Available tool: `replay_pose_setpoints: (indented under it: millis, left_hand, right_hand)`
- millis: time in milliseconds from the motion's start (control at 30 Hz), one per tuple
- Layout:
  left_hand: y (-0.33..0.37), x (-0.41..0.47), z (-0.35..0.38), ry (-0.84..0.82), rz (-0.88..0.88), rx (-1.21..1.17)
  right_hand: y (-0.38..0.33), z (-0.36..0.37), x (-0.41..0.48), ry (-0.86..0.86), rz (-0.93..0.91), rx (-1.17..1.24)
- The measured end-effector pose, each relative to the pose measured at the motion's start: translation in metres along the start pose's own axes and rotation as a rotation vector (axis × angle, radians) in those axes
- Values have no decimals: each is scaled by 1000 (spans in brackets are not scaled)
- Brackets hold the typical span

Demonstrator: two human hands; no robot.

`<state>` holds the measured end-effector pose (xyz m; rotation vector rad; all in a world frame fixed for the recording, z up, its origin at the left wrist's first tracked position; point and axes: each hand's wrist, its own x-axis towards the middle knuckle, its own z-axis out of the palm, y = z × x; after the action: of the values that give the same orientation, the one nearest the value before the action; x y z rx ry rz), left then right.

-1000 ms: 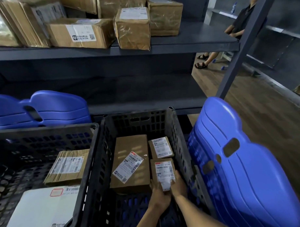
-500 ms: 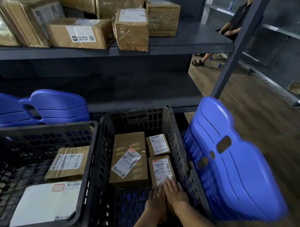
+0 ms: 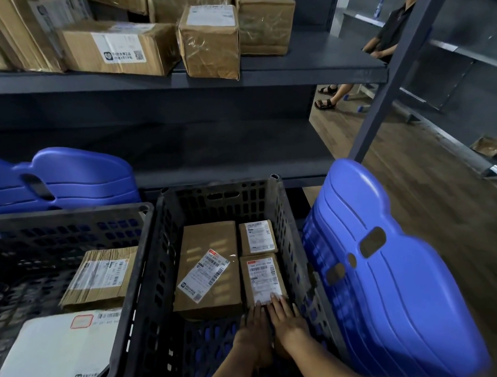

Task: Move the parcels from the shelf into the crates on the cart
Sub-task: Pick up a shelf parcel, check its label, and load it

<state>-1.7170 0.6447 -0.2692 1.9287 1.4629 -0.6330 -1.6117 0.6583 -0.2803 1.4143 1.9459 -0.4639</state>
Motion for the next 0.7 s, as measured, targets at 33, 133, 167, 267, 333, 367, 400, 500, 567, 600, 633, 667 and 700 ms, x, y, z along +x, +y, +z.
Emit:
replay_pose_setpoints:
  millis: [33,133,167,267,333,367,400,500,567,600,633,667,700]
  left_hand:
    - [-1,1,0,4,4,-2]
    - [-2,4,0,17,-9,-35]
    - [-2,6,0,22,-15,-36]
    - [-2,8,0,49,-29,-22]
    - [-3,7,-1,56,-32,-11]
    - [-3,6,-1,58,-28,2]
    - [-3,4,-1,60,-22,13]
    - [-4,-5,-4,97,-24,45]
    - [-5,-15,-8,110,-37,88]
    - [-5,-22,-11,105,-45,106]
    - [-5,-29,-15,98,-54,116]
    - [-5,-38,-19,95,-63,117]
    - [-5,-46,-24,95,-68,122]
  right_hand:
    - [0,0,2,7,-1,8]
    - [-1,0,6,15,7,40]
    - [-2,0,7,12,8,46]
    - [-2,0,10,12,2,56]
    - [-1,1,12,11,6,61]
    - [-2,0,12,10,10,58]
    - [-3,0,11,11,15,53]
    - [-4,-5,5,33,21,69]
    - [-4,-10,-4,57,26,82]
    - [-3,-13,-10,58,27,83]
    - [-2,-16,-16,54,23,85]
    - [-1,-19,-24,52,19,90]
    - [0,-22,-31,61,14,97]
